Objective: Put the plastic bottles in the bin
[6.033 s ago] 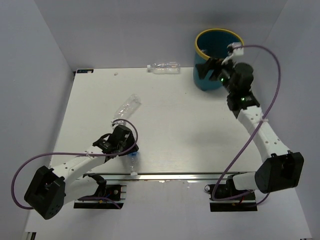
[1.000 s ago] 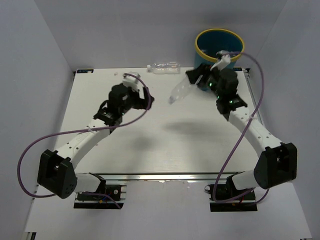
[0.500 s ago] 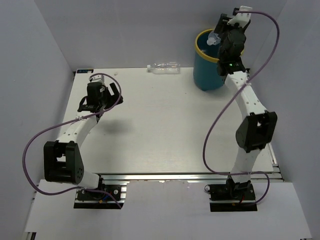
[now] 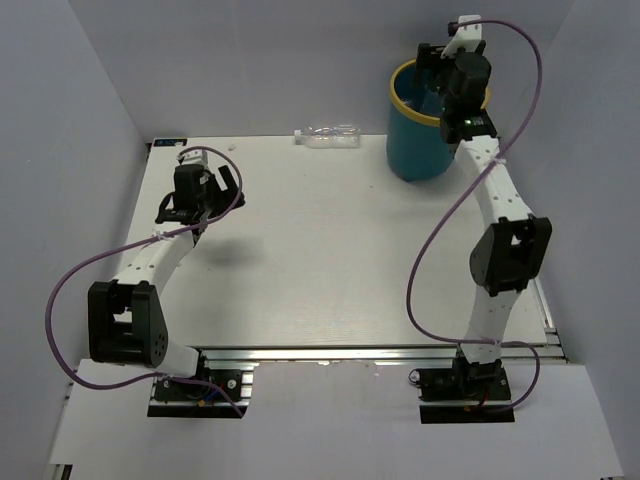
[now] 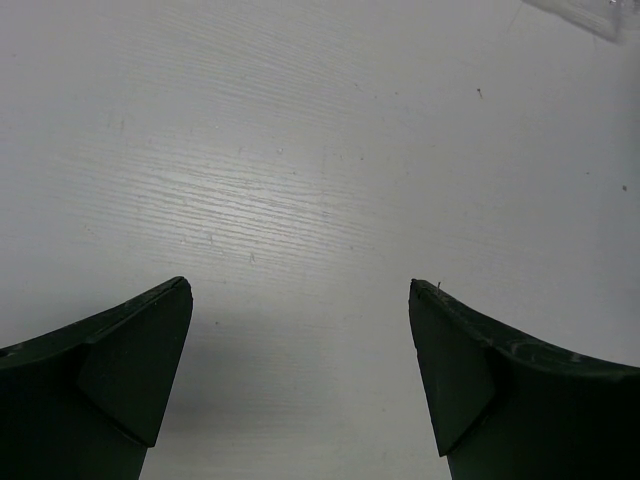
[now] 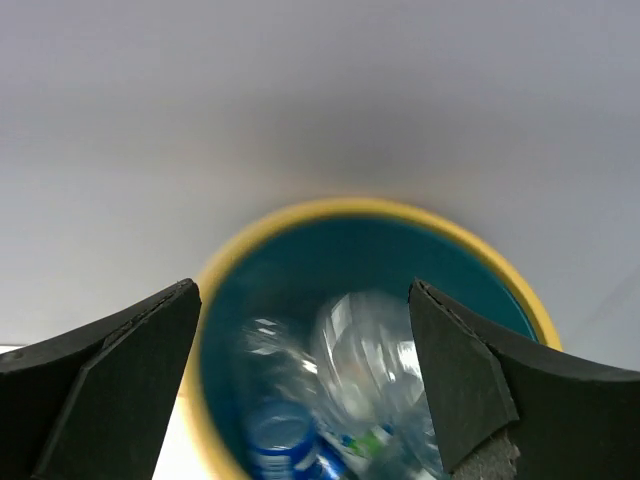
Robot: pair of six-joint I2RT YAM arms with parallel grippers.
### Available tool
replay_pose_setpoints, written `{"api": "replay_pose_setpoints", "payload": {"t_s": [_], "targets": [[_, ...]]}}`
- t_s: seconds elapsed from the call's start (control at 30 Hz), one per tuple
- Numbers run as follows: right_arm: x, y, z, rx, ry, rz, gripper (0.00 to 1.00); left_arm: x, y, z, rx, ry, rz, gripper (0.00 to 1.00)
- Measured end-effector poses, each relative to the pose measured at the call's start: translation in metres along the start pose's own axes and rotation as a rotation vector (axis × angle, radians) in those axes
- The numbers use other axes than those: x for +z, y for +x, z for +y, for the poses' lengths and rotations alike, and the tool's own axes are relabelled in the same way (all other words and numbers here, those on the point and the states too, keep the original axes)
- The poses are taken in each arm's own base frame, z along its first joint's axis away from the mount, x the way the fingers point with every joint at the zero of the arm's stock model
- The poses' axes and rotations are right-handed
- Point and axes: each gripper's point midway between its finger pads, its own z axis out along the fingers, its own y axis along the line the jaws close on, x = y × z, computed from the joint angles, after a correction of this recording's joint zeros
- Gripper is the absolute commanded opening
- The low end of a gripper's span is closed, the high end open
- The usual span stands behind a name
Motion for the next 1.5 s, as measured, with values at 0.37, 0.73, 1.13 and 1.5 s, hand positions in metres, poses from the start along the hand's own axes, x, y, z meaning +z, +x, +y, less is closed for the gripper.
{"api": "replay_pose_setpoints", "payload": {"t_s": [0.37,0.73,1.13,1.5], "targets": [[-0.086,-0.118,0.16,0.004,-0.446,-0.216,0.89,0.008,0.007,-0.001,-0.003,0.019,0.024,0.98],[0.008,0.115,0.274,0.031,-0.498,0.054,0.89,0.024,0.013,-0.001,-0.003,0.025,0.044,0.98],[0.046,0.28,0.262,0.063,-0.323,0.154,0.89,0.049,0.01,-0.007,-0.004,0.051,0.051,0.98],[0.084,0.236,0.207,0.283,-0.207,-0.006,0.89,0.063,0.013,-0.007,-0.005,0.049,0.071,0.98]]}}
